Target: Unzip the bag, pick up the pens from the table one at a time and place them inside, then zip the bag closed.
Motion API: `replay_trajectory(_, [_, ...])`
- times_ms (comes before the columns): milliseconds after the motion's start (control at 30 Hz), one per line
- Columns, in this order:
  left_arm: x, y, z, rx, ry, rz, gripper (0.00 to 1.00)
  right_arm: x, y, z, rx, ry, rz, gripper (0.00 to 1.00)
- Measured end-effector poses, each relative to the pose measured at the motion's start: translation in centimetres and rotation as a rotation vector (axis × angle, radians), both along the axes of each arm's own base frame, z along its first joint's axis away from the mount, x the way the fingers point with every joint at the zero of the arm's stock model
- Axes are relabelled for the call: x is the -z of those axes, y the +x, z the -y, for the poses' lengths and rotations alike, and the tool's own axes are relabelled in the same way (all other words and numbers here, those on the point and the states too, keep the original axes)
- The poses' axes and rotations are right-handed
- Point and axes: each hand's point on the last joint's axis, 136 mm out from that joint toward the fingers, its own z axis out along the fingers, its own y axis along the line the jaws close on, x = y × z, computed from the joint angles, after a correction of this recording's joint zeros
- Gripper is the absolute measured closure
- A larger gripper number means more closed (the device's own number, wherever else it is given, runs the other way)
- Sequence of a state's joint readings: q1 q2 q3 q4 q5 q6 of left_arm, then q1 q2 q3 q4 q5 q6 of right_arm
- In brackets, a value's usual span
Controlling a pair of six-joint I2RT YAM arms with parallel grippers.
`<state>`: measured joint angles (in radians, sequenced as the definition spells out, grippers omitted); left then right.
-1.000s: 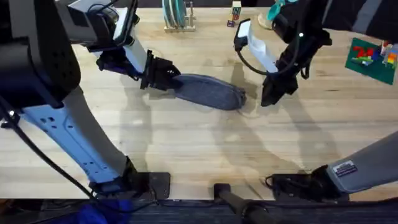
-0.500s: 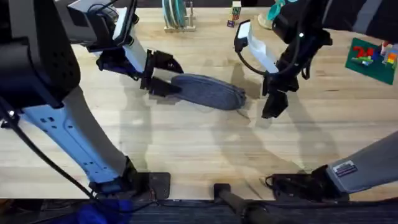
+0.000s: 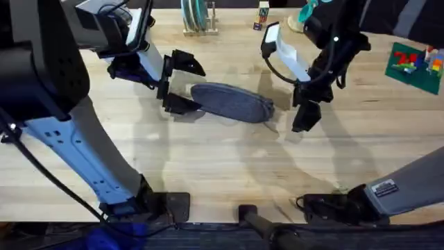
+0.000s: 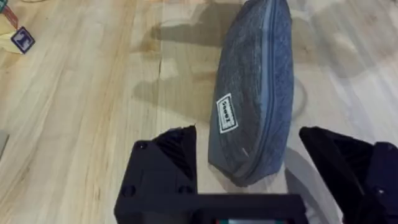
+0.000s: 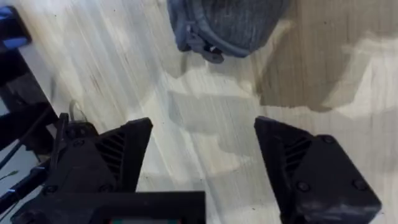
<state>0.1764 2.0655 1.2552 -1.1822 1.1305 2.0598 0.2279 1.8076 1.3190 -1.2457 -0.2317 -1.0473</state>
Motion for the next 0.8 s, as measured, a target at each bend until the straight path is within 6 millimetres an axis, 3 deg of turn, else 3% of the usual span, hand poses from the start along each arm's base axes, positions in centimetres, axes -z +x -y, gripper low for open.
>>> replay_trajectory(200, [-0.3,-0.2,0.0,0.0,-0.005,-0.025,0.008,0.0,0.0,0.0,0.0,0.0,0.0,0.005])
replay_trajectory(567, [-4.3,1.0,0.1,0.008,-0.014,-0.066,0.006,0.0,0.0,0.0,0.0,0.0,0.0,0.005])
replay_trajectory(800, [-5.3,1.2,2.7,0.104,0.016,-0.015,0.006,0.0,0.0,0.0,0.0,0.0,0.0,0.004])
